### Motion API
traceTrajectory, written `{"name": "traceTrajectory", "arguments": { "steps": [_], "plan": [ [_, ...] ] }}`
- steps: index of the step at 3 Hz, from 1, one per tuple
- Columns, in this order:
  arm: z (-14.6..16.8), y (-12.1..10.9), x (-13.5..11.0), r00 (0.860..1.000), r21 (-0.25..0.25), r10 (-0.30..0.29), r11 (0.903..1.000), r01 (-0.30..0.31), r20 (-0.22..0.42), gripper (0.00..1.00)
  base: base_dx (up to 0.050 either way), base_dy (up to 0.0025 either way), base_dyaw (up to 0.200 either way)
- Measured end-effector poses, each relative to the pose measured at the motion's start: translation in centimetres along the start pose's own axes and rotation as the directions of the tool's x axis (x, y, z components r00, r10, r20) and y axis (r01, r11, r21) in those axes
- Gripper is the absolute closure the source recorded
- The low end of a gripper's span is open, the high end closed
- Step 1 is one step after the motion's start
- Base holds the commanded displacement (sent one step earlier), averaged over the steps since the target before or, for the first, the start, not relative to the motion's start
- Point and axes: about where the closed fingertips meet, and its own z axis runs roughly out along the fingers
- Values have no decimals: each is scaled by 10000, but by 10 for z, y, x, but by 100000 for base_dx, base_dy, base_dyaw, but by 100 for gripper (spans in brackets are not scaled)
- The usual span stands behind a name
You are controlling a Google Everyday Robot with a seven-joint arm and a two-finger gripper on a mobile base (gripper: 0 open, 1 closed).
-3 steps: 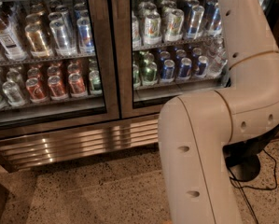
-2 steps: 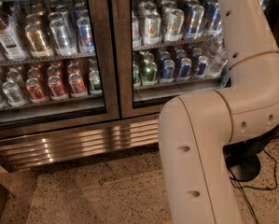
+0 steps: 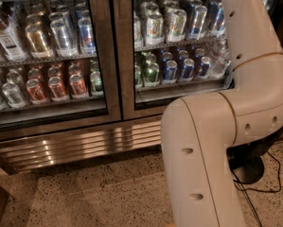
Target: Open right fridge door
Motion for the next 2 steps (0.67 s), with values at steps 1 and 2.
{"name": "traceTrajectory", "arguments": {
  "steps": [1, 2],
  "plan": [
    [-1, 0, 0, 10000, 7, 0, 10000, 0, 7, 100, 0, 0, 0],
    [-1, 0, 0, 10000, 14, -1, 10000, 1, 14, 100, 0, 0, 0]
  ]
}}
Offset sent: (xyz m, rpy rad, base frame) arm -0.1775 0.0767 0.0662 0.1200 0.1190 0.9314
